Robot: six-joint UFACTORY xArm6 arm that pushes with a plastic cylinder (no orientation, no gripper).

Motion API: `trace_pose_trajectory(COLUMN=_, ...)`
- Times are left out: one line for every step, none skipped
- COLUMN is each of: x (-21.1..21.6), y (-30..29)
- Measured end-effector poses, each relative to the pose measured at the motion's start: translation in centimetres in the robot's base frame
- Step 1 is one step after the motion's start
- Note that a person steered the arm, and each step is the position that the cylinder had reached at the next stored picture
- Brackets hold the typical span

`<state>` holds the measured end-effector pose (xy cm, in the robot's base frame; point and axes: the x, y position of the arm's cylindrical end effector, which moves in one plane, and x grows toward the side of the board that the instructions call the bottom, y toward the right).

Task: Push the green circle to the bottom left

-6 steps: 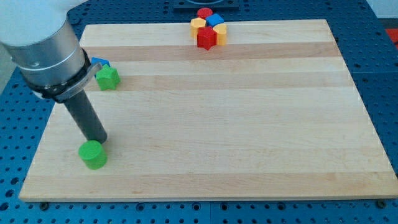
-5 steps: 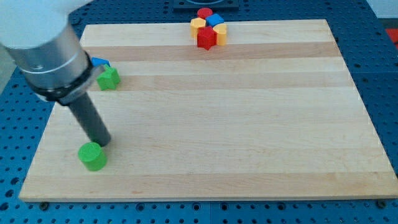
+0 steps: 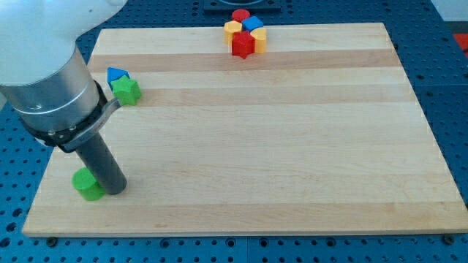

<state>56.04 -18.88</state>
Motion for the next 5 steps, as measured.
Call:
trace_pose_trajectory(x=0.0, y=1.3)
trace_pose_trajectory(x=-0.3, y=2.1)
trace_pose_trajectory(x=-0.4, y=0.9)
trace_pose_trajectory(x=-0.4, y=-0.9)
trace_pose_trajectory(x=-0.7, y=-1.7)
